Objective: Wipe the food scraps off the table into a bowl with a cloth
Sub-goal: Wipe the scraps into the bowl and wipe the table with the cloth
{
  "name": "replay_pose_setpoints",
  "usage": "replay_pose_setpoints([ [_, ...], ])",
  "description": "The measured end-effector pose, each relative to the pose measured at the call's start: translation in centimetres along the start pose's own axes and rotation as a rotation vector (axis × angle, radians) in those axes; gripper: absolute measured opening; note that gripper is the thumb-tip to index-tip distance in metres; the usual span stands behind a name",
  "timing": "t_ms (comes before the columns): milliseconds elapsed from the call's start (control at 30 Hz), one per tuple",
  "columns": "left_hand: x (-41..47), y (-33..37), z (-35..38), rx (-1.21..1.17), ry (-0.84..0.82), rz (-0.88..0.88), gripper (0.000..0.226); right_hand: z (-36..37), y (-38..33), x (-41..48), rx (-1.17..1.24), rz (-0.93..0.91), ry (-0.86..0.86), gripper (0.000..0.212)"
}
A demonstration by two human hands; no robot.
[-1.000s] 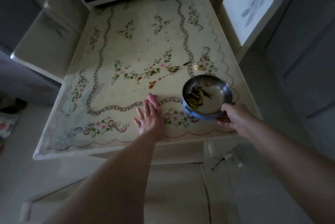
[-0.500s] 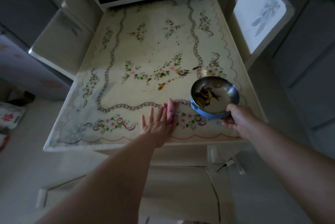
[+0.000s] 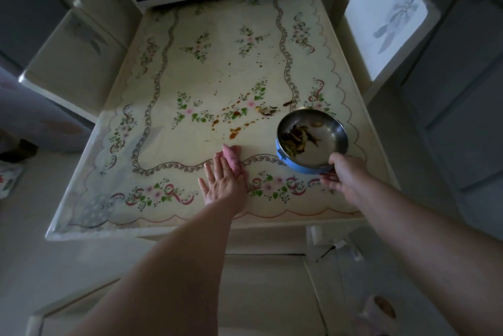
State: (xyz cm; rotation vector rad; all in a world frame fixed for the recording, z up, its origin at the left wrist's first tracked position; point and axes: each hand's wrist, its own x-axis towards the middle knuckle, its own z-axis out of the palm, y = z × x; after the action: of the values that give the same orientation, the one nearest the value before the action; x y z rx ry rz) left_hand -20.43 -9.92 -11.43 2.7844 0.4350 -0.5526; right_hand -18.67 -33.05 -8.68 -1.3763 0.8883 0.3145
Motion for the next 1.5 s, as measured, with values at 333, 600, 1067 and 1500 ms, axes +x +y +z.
replay_pose_setpoints([
  [333, -2.5, 16.6, 4.7, -0.051, 0.024, 0.073, 0.071, -9.0, -6.6, 5.2, -0.038, -0.060, -0.101, 0.012],
  [600, -6.2, 23.2, 7.7, -0.107, 0.015, 0.072, 0.070, -13.8, -10.0, 7.0, -0.161, -0.078, -0.196, 0.010],
  [1067, -3.8, 12.5, -0.6, -0.328, 0.285, -0.654, 0.041, -7.5, -11.0, 6.2, -0.165, -0.106, -0.212, 0.030],
  [1500, 1.2, 5.1, 2.3, -0.268, 0.186, -0.529, 0.065, 2.5, -12.3, 7.2, -0.103, -0.155, -0.118, 0.036],
])
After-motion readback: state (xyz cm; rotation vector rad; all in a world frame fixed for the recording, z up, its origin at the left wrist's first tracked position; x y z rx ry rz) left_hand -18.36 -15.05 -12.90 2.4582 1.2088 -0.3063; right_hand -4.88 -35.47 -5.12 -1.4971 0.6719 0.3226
